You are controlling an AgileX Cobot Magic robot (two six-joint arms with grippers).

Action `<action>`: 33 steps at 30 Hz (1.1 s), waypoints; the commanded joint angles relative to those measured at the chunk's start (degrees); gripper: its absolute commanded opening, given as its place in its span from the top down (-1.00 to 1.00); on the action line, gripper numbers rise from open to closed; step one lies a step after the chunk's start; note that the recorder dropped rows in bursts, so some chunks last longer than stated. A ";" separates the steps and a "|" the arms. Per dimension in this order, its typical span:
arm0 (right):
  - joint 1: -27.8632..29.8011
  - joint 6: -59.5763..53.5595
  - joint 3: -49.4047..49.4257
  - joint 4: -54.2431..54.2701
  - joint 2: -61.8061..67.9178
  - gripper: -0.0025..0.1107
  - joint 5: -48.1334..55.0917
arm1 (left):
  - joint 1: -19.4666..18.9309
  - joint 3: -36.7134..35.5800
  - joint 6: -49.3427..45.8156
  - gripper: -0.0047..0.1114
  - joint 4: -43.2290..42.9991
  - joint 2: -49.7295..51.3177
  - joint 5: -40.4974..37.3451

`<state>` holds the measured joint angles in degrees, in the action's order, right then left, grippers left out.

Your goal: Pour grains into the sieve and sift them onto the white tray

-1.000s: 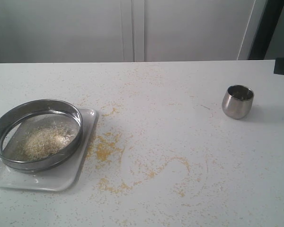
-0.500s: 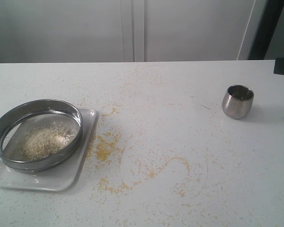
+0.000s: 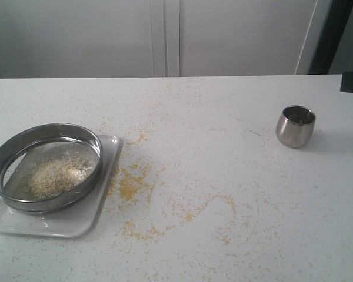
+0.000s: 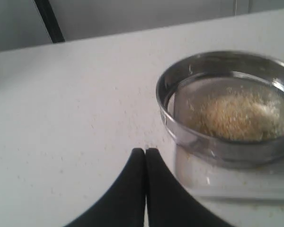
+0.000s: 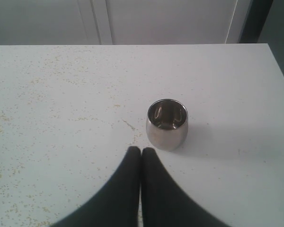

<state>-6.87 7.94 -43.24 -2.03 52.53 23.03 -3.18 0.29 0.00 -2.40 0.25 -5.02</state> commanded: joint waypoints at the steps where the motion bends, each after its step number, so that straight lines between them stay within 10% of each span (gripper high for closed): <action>1: -0.06 -0.25 0.42 -0.34 -0.41 0.96 -0.32 | -0.11 -0.29 0.00 0.92 0.43 -0.25 9.58; 22: -0.06 -0.25 0.42 -0.34 -0.41 0.96 -0.45 | -0.11 0.27 12.27 0.92 0.61 -0.25 12.68; 33: -0.06 -0.25 0.42 -0.34 -0.41 0.96 -0.45 | -0.11 15.19 12.27 0.92 0.61 23.49 6.19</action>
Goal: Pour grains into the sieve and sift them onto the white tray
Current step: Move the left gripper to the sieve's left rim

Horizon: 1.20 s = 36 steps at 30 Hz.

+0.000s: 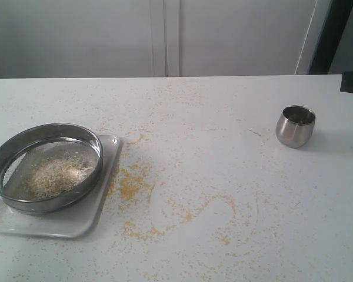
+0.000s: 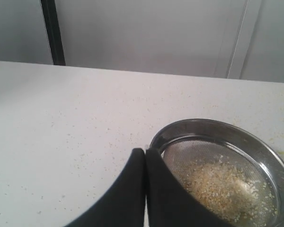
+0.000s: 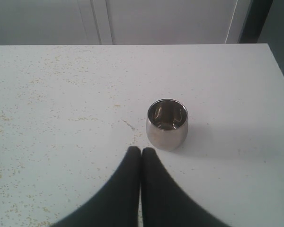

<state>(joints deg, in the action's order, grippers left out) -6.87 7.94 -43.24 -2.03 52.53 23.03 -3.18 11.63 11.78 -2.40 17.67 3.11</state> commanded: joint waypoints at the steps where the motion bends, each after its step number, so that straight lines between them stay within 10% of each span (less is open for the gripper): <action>1: -0.06 -0.25 0.42 -0.34 -0.41 0.96 -0.45 | -0.11 4.87 0.49 0.92 0.61 7.65 -1.94; 36: -0.06 0.94 0.42 -0.34 -0.41 0.96 -0.46 | -0.11 40.18 -3.25 0.92 0.61 60.45 -25.21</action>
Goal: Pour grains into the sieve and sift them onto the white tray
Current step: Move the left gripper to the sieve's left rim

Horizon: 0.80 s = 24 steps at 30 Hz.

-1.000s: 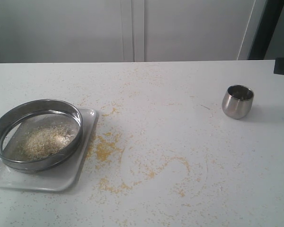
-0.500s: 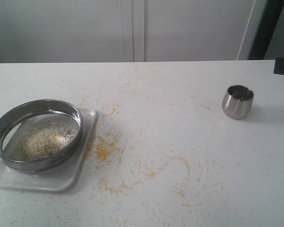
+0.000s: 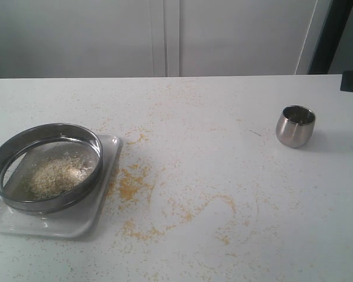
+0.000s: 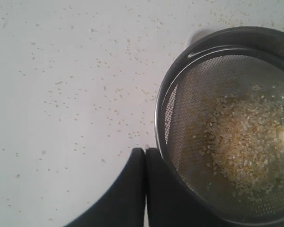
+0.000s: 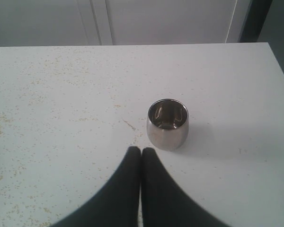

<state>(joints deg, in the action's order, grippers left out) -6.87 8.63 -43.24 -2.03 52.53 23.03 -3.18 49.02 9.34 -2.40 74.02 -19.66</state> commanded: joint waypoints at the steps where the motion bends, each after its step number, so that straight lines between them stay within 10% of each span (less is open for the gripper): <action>1: -0.06 0.25 0.42 -0.34 -0.41 0.96 -0.46 | -0.11 3.61 -0.80 0.92 0.61 5.44 -3.17; 24: -0.06 0.25 0.42 -0.18 -0.41 0.96 -0.37 | -0.01 14.39 -2.90 0.92 4.04 20.75 -9.30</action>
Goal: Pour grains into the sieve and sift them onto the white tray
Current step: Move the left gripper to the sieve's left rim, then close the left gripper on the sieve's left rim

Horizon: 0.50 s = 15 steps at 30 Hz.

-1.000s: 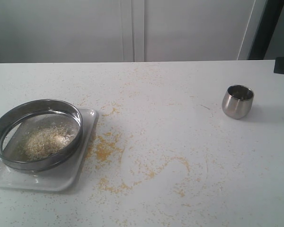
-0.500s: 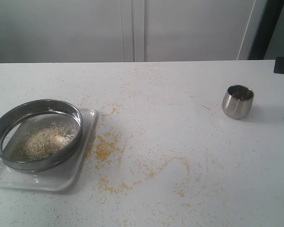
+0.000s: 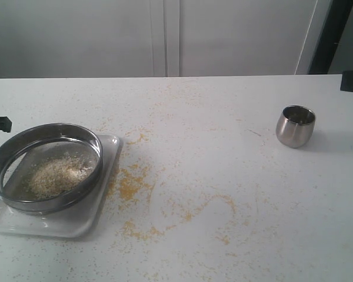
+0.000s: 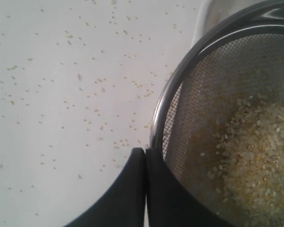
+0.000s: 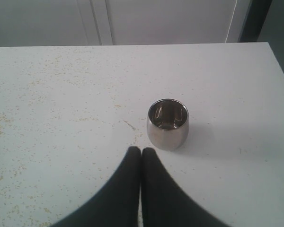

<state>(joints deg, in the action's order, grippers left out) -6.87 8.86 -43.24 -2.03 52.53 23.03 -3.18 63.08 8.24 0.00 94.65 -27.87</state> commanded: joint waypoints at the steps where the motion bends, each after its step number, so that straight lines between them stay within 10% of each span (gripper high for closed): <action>1: -0.06 0.03 0.42 -0.18 -0.41 0.96 -0.37 | -0.01 0.33 -2.29 0.89 1.65 0.12 -0.94; 7: -0.06 0.03 0.42 -0.18 -0.41 0.96 -0.37 | -0.01 0.33 -3.33 0.16 1.65 0.51 0.68; 15: -0.06 0.03 0.42 -0.08 -0.41 0.96 -0.37 | -0.01 0.33 -3.59 0.09 1.65 6.46 4.62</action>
<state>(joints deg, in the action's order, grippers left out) -6.87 8.86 -43.24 -2.03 52.53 23.03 -3.18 63.10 5.06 1.03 100.33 -24.00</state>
